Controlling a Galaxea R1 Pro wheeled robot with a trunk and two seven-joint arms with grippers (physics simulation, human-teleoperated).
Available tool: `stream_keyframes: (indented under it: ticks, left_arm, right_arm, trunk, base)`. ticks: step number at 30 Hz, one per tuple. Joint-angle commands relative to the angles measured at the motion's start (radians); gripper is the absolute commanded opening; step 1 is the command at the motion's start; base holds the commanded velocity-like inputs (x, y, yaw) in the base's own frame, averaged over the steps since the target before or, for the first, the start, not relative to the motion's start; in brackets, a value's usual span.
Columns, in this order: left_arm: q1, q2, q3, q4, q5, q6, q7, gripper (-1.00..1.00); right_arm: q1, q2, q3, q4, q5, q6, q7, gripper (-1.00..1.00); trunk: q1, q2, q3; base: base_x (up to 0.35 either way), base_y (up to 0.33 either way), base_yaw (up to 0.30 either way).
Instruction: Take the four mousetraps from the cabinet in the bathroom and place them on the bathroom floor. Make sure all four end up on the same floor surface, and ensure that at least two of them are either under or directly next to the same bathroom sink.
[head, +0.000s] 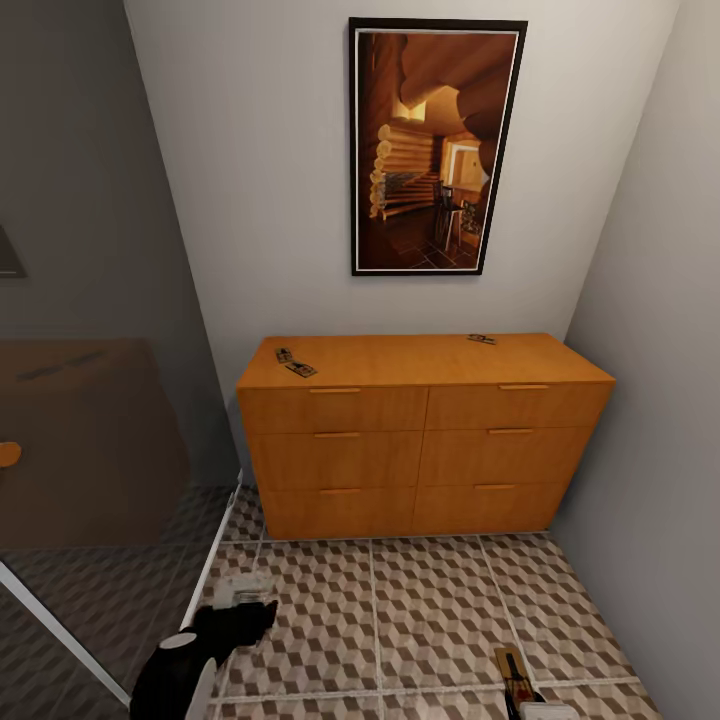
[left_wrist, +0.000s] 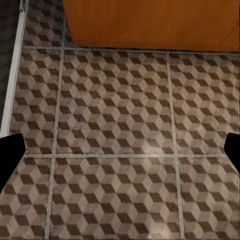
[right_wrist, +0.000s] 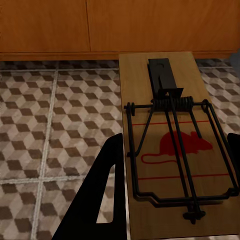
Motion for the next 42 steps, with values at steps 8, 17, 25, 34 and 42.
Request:
stream_keyframes:
  ticks: [8, 17, 25, 34, 42]
  left_arm:
    - [-0.137, -0.03, -0.061, -0.028, -0.007, 0.129, 0.013, 1.0]
    - [-0.269, -0.043, -0.111, -0.027, -0.005, 0.218, 0.037, 1.0]
    - [-0.457, -0.049, -0.114, -0.02, 0.0, 0.27, 0.044, 1.0]
    - [-0.686, -0.051, -0.115, 0.116, 0.002, 0.275, 0.045, 1.0]
    - [-0.888, -0.051, -0.115, 0.291, 0.0, 0.275, 0.045, 1.0]
  right_arm:
    - [-0.001, -0.001, -0.001, 0.001, 0.0, -0.004, -0.001, -1.0]
    - [-0.001, -0.002, -0.001, 0.001, 0.0, -0.005, -0.004, -1.0]
    - [-0.001, -0.003, -0.001, 0.001, 0.0, -0.005, -0.005, -1.0]
    - [-0.001, -0.003, -0.001, 0.001, 0.001, -0.004, -0.005, -1.0]
    - [-0.001, -0.001, -0.001, 0.001, 0.001, -0.002, -0.005, -1.0]
  trunk:
    - [0.0, -0.001, -0.001]
    - [0.0, -0.001, -0.001]
    - [0.0, -0.001, -0.001]
    - [0.0, -0.001, -0.001]
    - [0.0, -0.001, -0.001]
  base:
    - [0.0, 0.0, 0.0]
    - [0.0, 0.0, 0.0]
    - [0.0, 0.0, 0.0]
    - [0.0, 0.0, 0.0]
    - [0.0, 0.0, 0.0]
